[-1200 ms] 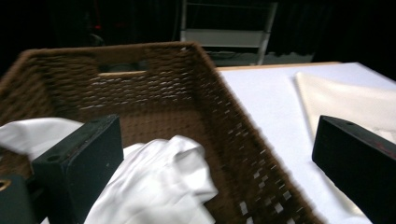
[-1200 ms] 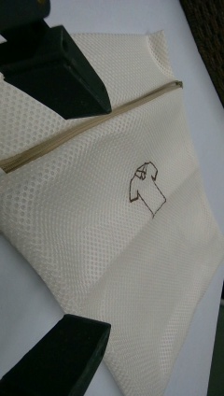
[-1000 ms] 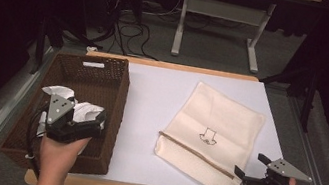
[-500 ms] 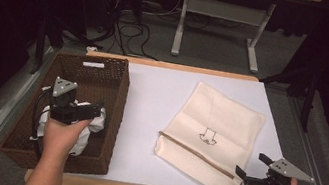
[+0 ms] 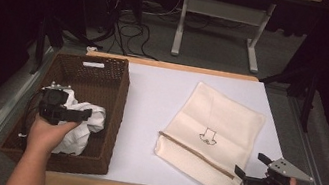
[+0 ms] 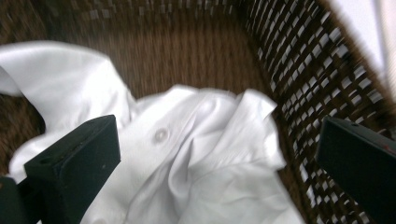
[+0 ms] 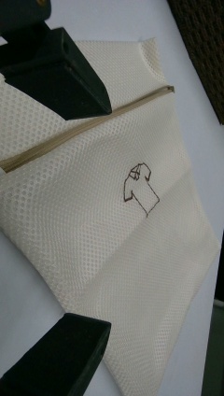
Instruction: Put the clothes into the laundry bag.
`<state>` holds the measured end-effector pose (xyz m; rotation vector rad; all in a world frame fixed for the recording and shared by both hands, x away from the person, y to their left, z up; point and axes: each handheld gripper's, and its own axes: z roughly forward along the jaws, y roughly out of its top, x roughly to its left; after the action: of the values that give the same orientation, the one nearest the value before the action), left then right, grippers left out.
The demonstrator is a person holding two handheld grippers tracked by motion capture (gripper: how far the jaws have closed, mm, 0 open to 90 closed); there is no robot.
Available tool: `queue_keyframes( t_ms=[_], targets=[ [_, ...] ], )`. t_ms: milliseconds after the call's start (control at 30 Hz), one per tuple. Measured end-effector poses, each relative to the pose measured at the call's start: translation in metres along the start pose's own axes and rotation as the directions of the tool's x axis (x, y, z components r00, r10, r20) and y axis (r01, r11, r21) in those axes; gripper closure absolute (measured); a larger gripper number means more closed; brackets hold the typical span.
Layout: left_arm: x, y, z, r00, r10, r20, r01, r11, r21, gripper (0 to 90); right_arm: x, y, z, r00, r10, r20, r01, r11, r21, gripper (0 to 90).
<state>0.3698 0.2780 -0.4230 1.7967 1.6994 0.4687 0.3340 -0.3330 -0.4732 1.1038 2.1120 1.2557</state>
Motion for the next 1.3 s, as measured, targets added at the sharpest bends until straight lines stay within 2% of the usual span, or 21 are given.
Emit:
queue_keyframes(
  t_ms=[100, 167, 200, 233, 333, 467, 533, 633, 733, 833, 867, 900, 967, 1033, 1100, 1167, 1233, 1300],
  targets=[
    [0.007, 0.001, 0.012, 0.9999, -0.007, -0.014, 0.009, 0.9962, 0.087, 0.5, 0.0, 0.001, -0.001, 1.0, -0.005, 0.003, 0.005, 1.0, -0.006, 1.2],
    [0.012, 0.001, 0.021, 0.9996, -0.029, 0.002, 0.028, 0.9864, 0.162, 0.6, 0.0, 0.0, -0.001, 1.0, -0.001, 0.003, 0.001, 1.0, -0.004, 1.2],
    [0.014, 0.001, 0.026, 0.9992, -0.041, 0.0, 0.04, 0.9777, 0.206, 0.2, -0.001, 0.0, -0.001, 1.0, -0.003, 0.003, 0.003, 1.0, -0.005, 1.2],
    [0.016, 0.001, 0.029, 0.999, -0.045, 0.001, 0.043, 0.9721, 0.231, 0.2, -0.002, -0.001, 0.0, 1.0, 0.0, 0.001, 0.0, 1.0, -0.003, 1.2],
    [0.018, 0.001, 0.04, 0.9991, -0.042, -0.006, 0.042, 0.9485, 0.314, 0.3, -0.002, -0.001, 0.001, 1.0, 0.007, -0.002, -0.007, 1.0, 0.002, 1.3],
    [0.018, -0.004, 0.055, 0.9999, -0.011, -0.012, 0.015, 0.9097, 0.415, 0.2, -0.002, -0.001, 0.0, 1.0, -0.002, 0.0, 0.002, 1.0, -0.003, 1.3],
    [0.015, -0.007, 0.063, 1.0, -0.004, -0.005, 0.006, 0.8947, 0.447, 0.1, -0.001, -0.001, 0.0, 1.0, 0.003, 0.003, -0.003, 1.0, -0.002, 1.3],
    [0.012, -0.012, 0.072, 0.9991, 0.041, -0.008, -0.032, 0.8664, 0.498, 0.4, -0.002, -0.002, 0.001, 1.0, 0.004, 0.003, -0.004, 1.0, 0.004, 1.5],
    [0.01, -0.014, 0.077, 0.9957, 0.081, -0.046, -0.045, 0.8504, 0.524, 2.6, -0.002, -0.002, 0.002, 1.0, 0.003, 0.002, -0.003, 1.0, 0.007, 1.6],
    [0.009, -0.014, 0.075, 0.9859, 0.121, -0.115, -0.046, 0.8593, 0.509, 18.5, -0.001, -0.002, 0.001, 0.9999, 0.011, 0.004, -0.011, 1.0, 0.009, 1.8],
    [0.01, -0.014, 0.074, 0.9865, 0.114, -0.117, -0.041, 0.865, 0.5, 23.0, -0.001, -0.002, 0.001, 0.9999, 0.01, 0.003, -0.01, 1.0, 0.006, 1.8],
    [0.01, -0.014, 0.073, 0.9855, 0.12, -0.121, -0.044, 0.8663, 0.498, 24.9, -0.002, -0.002, 0.001, 0.9999, 0.01, 0.004, -0.01, 1.0, 0.003, 1.8],
    [0.01, -0.014, 0.07, 0.9765, 0.145, -0.159, -0.051, 0.873, 0.485, 39.5, -0.002, -0.003, 0.001, 0.9998, 0.016, 0.006, -0.016, 1.0, 0.004, 1.8],
    [0.009, -0.014, 0.069, 0.9756, 0.152, -0.158, -0.059, 0.8761, 0.478, 49.1, -0.003, -0.003, 0.001, 0.9998, 0.02, 0.002, -0.02, 1.0, 0.007, 1.9],
    [0.008, -0.014, 0.067, 0.9732, 0.161, -0.165, -0.067, 0.8829, 0.465, 55.8, -0.002, -0.003, 0.001, 0.9999, 0.015, -0.002, -0.015, 1.0, 0.009, 2.0],
    [0.007, -0.013, 0.065, 0.9744, 0.161, -0.157, -0.074, 0.8891, 0.452, 64.9, -0.002, -0.003, 0.002, 0.9999, 0.016, -0.005, -0.016, 1.0, 0.01, 2.4],
    [0.007, -0.012, 0.062, 0.9775, 0.155, -0.144, -0.079, 0.8987, 0.431, 71.0, -0.002, -0.003, 0.001, 0.9999, 0.016, -0.005, -0.016, 1.0, 0.008, 2.5],
    [0.006, -0.01, 0.058, 0.9825, 0.142, -0.121, -0.084, 0.9159, 0.392, 75.3, -0.002, -0.003, 0.0, 0.9998, 0.02, -0.002, -0.02, 1.0, 0.004, 2.9]
  ],
)
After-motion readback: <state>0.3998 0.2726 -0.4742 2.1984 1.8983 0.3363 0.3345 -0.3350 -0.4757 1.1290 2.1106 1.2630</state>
